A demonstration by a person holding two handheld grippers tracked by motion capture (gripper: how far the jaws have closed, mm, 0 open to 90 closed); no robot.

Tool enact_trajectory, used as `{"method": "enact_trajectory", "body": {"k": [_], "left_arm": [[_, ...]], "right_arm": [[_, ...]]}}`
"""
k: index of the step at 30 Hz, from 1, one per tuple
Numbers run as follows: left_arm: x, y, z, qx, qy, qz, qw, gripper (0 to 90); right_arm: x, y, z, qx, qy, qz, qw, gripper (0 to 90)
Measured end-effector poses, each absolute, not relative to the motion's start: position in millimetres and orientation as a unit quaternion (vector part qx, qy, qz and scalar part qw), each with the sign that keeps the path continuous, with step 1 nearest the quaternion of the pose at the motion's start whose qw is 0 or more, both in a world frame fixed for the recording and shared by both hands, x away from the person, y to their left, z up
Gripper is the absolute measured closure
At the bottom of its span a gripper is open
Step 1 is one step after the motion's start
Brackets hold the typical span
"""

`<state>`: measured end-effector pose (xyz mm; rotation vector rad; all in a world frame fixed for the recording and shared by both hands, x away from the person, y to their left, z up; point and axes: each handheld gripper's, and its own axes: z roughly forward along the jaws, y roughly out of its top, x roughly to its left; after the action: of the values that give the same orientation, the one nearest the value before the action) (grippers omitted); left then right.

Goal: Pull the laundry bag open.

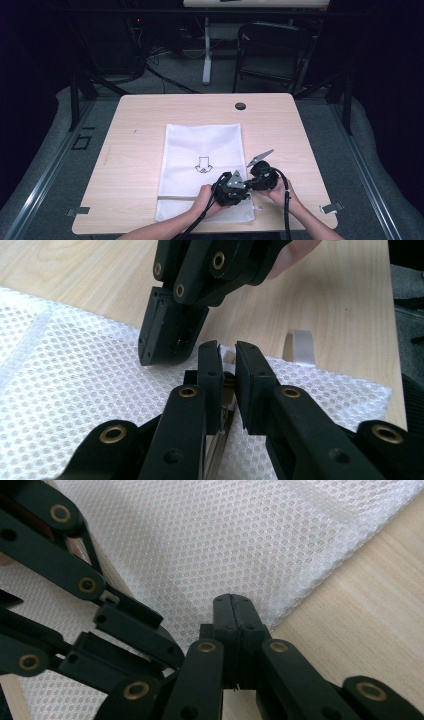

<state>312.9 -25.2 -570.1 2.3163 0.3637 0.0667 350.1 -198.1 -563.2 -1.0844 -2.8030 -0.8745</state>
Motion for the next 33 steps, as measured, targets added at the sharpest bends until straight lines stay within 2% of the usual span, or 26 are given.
{"method": "enact_trajectory", "body": {"k": [16,23,25,29,33], "left_arm": [[315.4,-7.1,-564.5,0.914,0.151,0.015,0.376,81.3],[318.9,3.4,-568.0,0.907,0.163,-0.012,0.389,80.0],[323.6,9.9,-567.0,0.894,0.174,-0.037,0.412,73.8],[327.9,15.4,-565.1,0.894,0.182,-0.035,0.409,71.1],[323.7,7.3,-567.5,0.906,0.158,-0.038,0.392,66.7]], "right_arm": [[350.3,-198.4,-563.0,-0.345,-0.897,-0.277,0.005,90.0],[349.7,-198.2,-563.0,-0.343,-0.898,-0.277,0.001,90.0],[349.0,-198.1,-563.0,-0.347,-0.895,-0.280,0.004,90.0],[347.2,-198.4,-560.5,-0.344,-0.894,-0.288,0.005,90.0],[344.6,-200.2,-551.5,-0.335,-0.895,-0.295,-0.008,90.0]]}}
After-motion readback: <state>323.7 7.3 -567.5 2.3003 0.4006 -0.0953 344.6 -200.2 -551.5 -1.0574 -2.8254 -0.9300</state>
